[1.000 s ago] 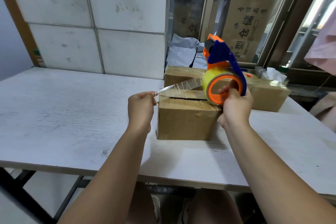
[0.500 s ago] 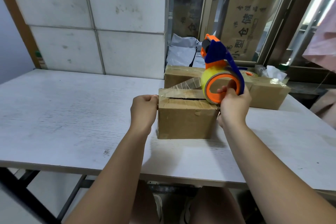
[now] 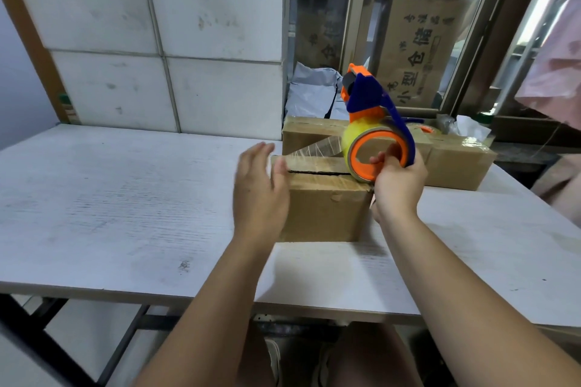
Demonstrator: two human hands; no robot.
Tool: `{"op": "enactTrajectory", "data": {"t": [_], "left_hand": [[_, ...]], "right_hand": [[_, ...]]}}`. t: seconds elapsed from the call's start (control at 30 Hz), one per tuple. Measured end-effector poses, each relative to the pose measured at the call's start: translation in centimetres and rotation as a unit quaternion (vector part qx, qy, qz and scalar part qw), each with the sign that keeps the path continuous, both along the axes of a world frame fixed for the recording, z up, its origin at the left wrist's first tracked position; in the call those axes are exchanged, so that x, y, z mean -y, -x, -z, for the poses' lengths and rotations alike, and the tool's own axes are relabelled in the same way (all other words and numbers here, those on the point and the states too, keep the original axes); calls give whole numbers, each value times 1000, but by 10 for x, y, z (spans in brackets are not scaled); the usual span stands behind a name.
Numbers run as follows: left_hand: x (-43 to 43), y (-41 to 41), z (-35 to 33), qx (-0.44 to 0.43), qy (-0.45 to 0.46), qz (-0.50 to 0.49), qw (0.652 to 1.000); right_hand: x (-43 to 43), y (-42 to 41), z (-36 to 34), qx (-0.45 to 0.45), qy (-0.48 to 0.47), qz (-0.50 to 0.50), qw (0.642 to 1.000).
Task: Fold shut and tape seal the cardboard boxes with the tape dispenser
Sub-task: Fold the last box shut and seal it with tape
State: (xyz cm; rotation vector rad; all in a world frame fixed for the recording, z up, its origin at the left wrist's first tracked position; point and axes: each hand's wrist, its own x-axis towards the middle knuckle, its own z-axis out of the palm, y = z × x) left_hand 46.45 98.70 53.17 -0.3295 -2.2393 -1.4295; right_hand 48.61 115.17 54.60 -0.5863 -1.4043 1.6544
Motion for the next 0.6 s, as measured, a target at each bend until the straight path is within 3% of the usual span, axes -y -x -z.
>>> {"op": "enactTrajectory", "data": {"t": [0.07, 0.13, 0.37, 0.43, 0.6], "left_hand": [[-11, -9, 2, 22, 104, 55, 993], [-14, -10, 7, 31, 215, 39, 975], [-12, -11, 8, 14, 248, 4, 969], [-12, -11, 8, 15, 255, -1, 967], [-11, -11, 7, 15, 260, 6, 966]], "right_hand": [[0, 0, 0, 5, -5, -3, 1000], [-3, 0, 0, 16, -26, -11, 999], [-12, -12, -5, 64, -201, 70, 975], [-16, -14, -7, 105, -329, 137, 928], [-30, -10, -9, 151, -612, 218, 745]]}}
